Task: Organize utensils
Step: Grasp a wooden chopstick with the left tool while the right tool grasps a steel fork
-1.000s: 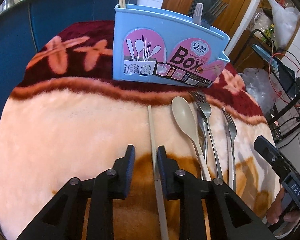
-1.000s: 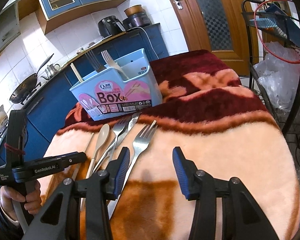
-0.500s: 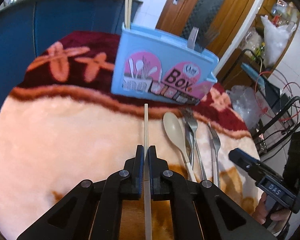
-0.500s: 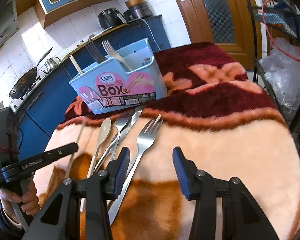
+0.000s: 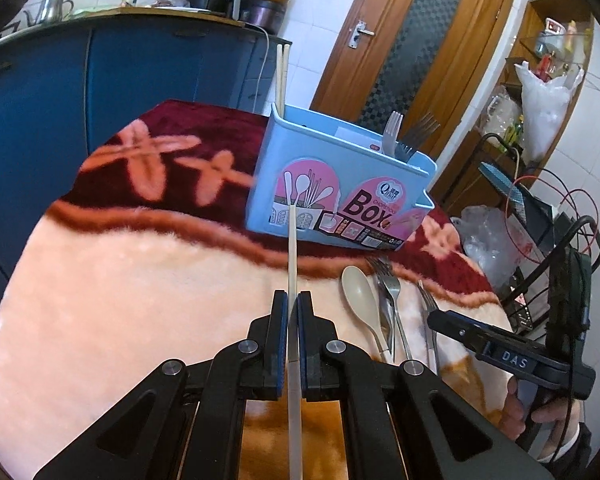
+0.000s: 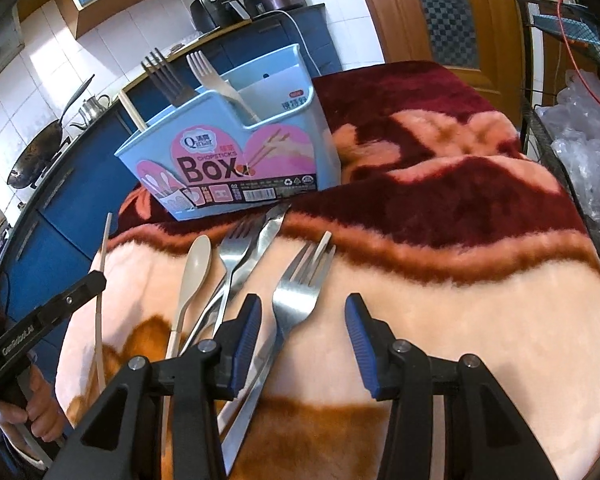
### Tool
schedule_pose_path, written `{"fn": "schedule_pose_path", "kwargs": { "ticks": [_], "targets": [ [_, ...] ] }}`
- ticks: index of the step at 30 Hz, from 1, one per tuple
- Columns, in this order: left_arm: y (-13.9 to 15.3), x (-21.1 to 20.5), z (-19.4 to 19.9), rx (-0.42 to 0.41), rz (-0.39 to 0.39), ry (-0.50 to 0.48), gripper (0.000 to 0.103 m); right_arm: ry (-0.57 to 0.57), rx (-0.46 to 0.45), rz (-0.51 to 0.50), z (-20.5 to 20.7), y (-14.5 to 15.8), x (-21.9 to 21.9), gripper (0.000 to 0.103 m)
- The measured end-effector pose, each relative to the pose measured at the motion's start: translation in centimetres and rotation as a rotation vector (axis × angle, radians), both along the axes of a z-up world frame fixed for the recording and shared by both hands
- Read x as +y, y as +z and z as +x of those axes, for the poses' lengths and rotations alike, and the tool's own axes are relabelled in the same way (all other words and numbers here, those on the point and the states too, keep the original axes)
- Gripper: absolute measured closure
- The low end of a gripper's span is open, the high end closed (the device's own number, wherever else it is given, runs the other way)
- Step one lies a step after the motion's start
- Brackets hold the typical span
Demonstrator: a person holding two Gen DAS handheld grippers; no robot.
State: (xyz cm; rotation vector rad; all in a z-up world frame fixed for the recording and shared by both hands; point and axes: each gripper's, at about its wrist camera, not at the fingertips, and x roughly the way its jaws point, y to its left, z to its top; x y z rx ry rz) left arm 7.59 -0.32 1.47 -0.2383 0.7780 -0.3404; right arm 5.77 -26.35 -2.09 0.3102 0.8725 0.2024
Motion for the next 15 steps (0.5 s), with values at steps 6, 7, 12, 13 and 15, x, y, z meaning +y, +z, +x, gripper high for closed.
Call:
{"fn": "schedule_pose_path", "kwargs": {
  "ticks": [6, 7, 12, 13, 15],
  "targets": [
    [-0.2, 0.4, -0.1, 0.000, -0.014, 0.004, 0.099, -0.010, -0.020, 0.044, -0.1, 0.2, -0.3, 0.077],
    [-0.2, 0.5, -0.1, -0.001, -0.015, 0.007, 0.099, -0.006, -0.023, 0.052, -0.2, 0.2, -0.3, 0.077],
    [0.0, 0.8, -0.3, -0.008, -0.022, 0.016, 0.099, -0.005, -0.052, 0.051, -1.1, 1.1, -0.2, 0.078],
    [0.0, 0.8, -0.3, -0.010, -0.021, 0.016, 0.099, -0.004, -0.057, 0.044, -1.2, 1.2, -0.2, 0.078],
    [0.0, 0.8, -0.4, -0.013, -0.020, 0.017, 0.099, -0.011, -0.056, 0.003, -1.7, 1.4, 0.0, 0.078]
  ]
}}
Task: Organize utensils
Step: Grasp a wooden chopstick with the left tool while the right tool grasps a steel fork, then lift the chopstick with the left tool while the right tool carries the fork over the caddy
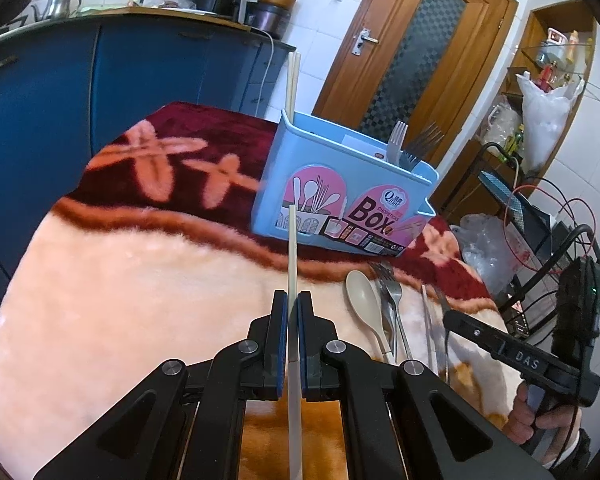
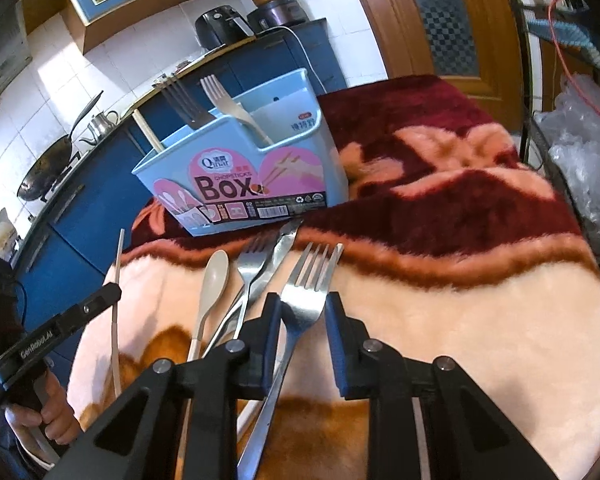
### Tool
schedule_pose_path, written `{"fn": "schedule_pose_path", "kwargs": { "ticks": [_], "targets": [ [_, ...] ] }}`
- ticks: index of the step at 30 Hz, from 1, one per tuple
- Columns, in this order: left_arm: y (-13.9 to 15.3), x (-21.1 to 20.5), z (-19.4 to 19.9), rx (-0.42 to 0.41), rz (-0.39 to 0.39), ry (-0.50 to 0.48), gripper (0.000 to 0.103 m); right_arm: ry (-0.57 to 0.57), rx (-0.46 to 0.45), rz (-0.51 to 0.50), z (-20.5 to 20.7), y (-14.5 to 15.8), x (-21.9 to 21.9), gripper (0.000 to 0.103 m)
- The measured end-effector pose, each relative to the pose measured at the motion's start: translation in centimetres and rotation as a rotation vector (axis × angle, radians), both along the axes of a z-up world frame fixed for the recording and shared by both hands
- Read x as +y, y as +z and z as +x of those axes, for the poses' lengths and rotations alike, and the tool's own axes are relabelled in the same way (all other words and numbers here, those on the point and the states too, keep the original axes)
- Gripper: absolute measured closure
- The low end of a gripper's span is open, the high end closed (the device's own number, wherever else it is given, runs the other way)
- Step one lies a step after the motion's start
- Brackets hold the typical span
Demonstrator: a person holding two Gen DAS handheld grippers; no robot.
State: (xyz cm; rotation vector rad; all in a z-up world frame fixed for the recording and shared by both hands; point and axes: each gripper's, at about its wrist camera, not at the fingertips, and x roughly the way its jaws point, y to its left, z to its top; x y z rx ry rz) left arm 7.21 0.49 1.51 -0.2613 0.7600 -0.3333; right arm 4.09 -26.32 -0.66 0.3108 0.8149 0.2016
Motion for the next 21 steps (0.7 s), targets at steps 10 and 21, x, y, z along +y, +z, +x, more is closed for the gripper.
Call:
{"fn": "schedule_pose_path", "kwargs": {
  "ticks": [10, 21],
  "targets": [
    [-0.1, 0.1, -0.2, 0.001, -0.009, 0.000, 0.099, 0.005, 0.117, 0.002, -0.1, -1.3, -1.6, 0.084],
    [0.6, 0.0, -0.3, -0.029, -0.011, -0.010, 0.099, 0.048, 0.130, 0.192, 1.6, -2.1, -3.4, 0.095]
  ]
}}
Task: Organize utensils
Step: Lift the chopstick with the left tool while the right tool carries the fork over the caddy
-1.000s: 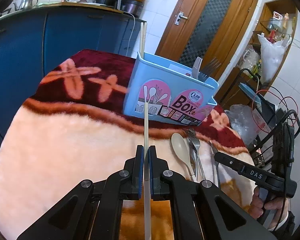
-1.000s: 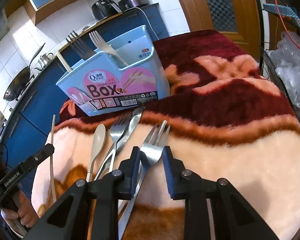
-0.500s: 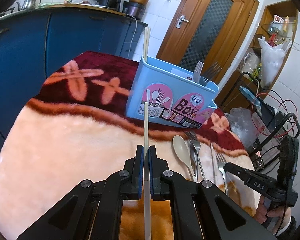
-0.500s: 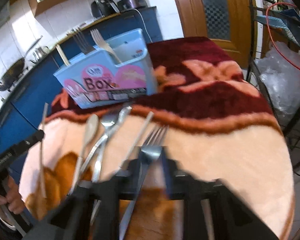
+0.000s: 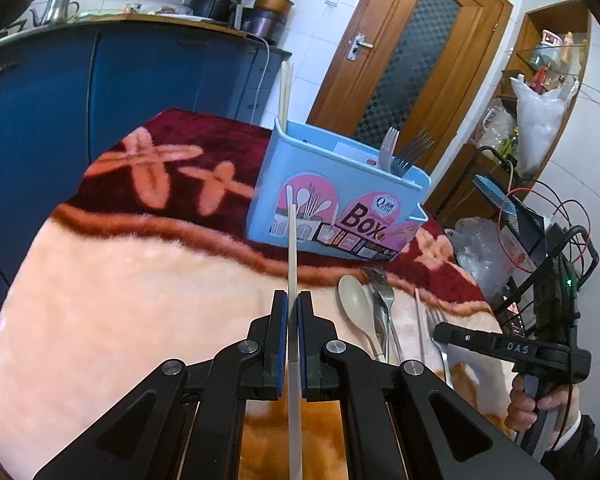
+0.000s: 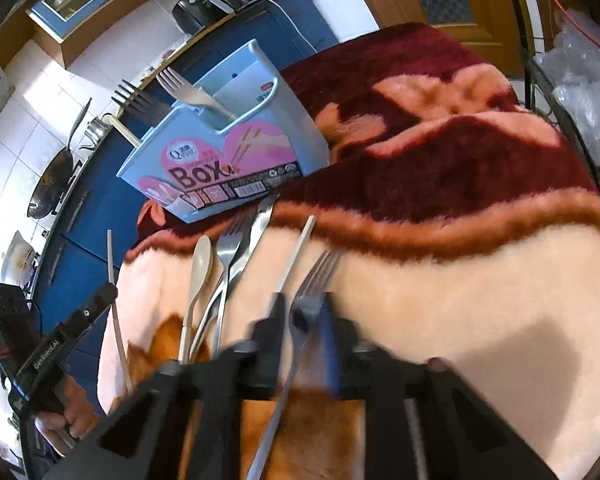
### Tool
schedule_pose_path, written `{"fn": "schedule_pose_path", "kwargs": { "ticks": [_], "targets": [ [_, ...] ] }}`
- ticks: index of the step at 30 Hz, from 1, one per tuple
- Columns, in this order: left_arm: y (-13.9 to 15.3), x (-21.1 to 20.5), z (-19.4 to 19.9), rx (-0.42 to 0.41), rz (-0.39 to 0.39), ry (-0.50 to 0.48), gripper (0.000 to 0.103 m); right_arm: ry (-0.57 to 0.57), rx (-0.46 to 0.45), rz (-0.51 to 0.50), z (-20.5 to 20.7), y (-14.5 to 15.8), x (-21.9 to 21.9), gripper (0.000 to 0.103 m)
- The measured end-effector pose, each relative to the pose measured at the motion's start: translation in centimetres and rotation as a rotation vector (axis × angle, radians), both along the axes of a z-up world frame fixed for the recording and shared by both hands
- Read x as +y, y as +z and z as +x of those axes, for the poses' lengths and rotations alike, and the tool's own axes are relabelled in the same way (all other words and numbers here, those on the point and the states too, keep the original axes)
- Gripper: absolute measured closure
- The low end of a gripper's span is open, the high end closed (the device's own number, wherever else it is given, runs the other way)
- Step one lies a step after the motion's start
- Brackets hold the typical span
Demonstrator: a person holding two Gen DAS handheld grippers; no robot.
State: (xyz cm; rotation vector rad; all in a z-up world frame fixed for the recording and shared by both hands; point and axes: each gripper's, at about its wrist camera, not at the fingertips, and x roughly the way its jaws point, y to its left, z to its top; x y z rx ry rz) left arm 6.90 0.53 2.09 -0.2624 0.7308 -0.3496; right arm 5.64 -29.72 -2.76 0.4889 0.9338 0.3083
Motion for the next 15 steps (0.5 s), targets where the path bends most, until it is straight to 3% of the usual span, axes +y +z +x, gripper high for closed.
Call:
{"fn": "schedule_pose_path", "kwargs": {
  "ticks": [6, 15],
  "targets": [
    [1.3, 0.2, 0.6, -0.062, -0.002, 0.007, 0.099, 0.004, -0.114, 0.032, -1.3, 1.4, 0.6, 0.098],
    [5.4, -0.2, 2.1, -0.224, 0.020, 0.036, 0.099, -0.047, -0.409, -0.051, -3.0, 7.1, 1.9, 0.099]
  ]
}}
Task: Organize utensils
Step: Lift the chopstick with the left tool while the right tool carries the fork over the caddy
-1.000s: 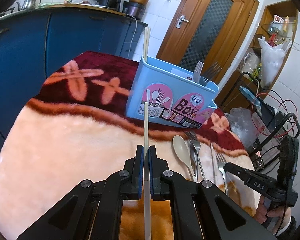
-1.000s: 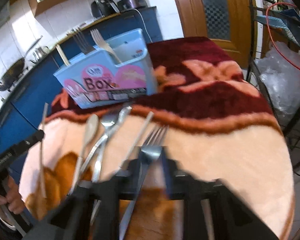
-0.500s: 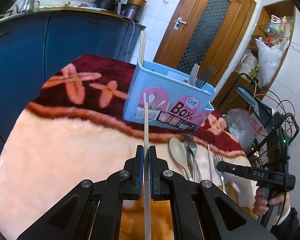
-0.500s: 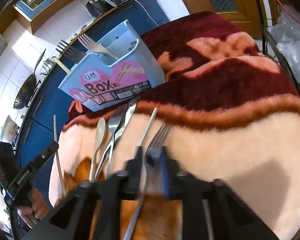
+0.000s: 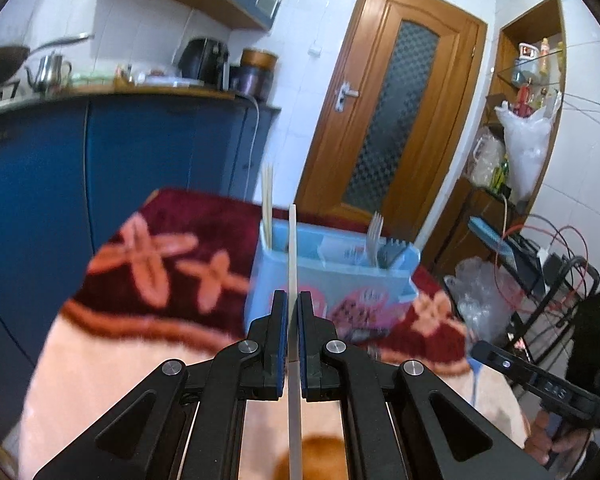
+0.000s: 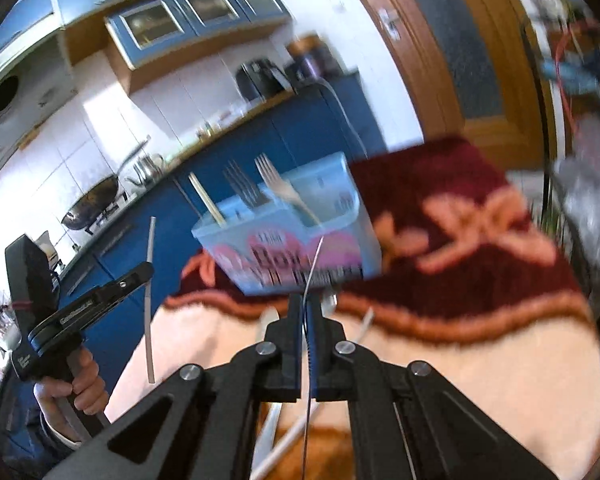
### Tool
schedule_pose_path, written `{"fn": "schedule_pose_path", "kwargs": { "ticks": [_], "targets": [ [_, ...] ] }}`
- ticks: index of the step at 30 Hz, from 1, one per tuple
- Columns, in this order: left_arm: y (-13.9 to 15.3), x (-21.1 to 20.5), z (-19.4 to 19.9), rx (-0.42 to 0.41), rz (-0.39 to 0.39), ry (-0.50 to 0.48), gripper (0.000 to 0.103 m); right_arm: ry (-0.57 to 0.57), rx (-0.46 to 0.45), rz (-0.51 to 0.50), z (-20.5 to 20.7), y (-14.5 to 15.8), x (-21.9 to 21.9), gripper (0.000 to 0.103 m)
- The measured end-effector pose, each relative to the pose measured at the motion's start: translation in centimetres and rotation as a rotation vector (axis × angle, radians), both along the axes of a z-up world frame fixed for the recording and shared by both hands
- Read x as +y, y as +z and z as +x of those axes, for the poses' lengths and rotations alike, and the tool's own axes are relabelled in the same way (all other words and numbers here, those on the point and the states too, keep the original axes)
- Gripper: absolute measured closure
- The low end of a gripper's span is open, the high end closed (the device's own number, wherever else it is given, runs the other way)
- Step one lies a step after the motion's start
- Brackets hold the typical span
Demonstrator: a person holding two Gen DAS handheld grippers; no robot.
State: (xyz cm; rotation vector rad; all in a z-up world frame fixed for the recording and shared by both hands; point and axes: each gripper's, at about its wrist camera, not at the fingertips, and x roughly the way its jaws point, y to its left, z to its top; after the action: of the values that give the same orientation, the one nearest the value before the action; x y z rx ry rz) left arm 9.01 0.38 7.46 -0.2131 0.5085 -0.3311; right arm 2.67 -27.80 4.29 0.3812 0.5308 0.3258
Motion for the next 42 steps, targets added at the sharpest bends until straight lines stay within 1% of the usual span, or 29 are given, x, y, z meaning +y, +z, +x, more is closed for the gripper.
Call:
{"fn": "schedule_pose_path", "kwargs": {
  "ticks": [5, 6, 9, 15, 19, 21, 24, 27, 30, 33, 36, 42],
  "targets": [
    [2.0, -0.4, 1.4, -0.094, -0.013, 0.027, 0.099, -0.042, -0.070, 0.013, 0.7, 1.7, -0.4, 0.099],
    [2.4, -0.5, 1.8, -0.122, -0.013, 0.036, 0.099, -0.047, -0.079, 0.012, 0.9, 1.9, -0.5, 0.099],
    [3.3, -1.0, 2.8, -0.171, -0.018, 0.048, 0.099, -0.060, -0.101, 0.010, 1.5, 2.5, -0.7, 0.099],
    [4.4, -1.5, 5.5, -0.227, -0.047, 0.083, 0.099, -0.070, -0.133, -0.005, 2.7, 3.5, -0.7, 0.099],
    [4.8, -1.8, 7.0, -0.268, -0.074, 0.106, 0.099, -0.077, -0.166, -0.041, 3.8, 4.6, -0.5, 0.099],
    [4.9, -1.9, 7.6, -0.293, -0.074, 0.126, 0.099, -0.085, -0.189, -0.063, 4.2, 5.1, -0.3, 0.099],
    [4.5, -2.1, 8.5, -0.324, -0.085, 0.161, 0.099, -0.093, -0.217, -0.083, 5.1, 5.6, -0.2, 0.099],
    [3.9, -2.4, 9.3, -0.344, -0.082, 0.200, 0.099, -0.095, -0.236, -0.076, 6.3, 5.9, 0.0, 0.099],
    [3.1, -2.7, 9.6, -0.365, -0.057, 0.222, 0.099, -0.105, -0.265, -0.078, 7.2, 6.3, 0.3, 0.099],
    [2.6, -3.2, 9.7, -0.383, -0.034, 0.231, 0.099, -0.126, -0.310, -0.096, 8.1, 6.9, 0.8, 0.099],
    [1.9, -3.7, 9.8, -0.381, -0.019, 0.225, 0.099, -0.157, -0.357, -0.128, 8.8, 7.2, 1.5, 0.099],
    [1.1, -4.1, 9.8, -0.378, 0.002, 0.223, 0.099, -0.222, -0.426, -0.184, 10.5, 6.9, 2.6, 0.099]
  ]
}}
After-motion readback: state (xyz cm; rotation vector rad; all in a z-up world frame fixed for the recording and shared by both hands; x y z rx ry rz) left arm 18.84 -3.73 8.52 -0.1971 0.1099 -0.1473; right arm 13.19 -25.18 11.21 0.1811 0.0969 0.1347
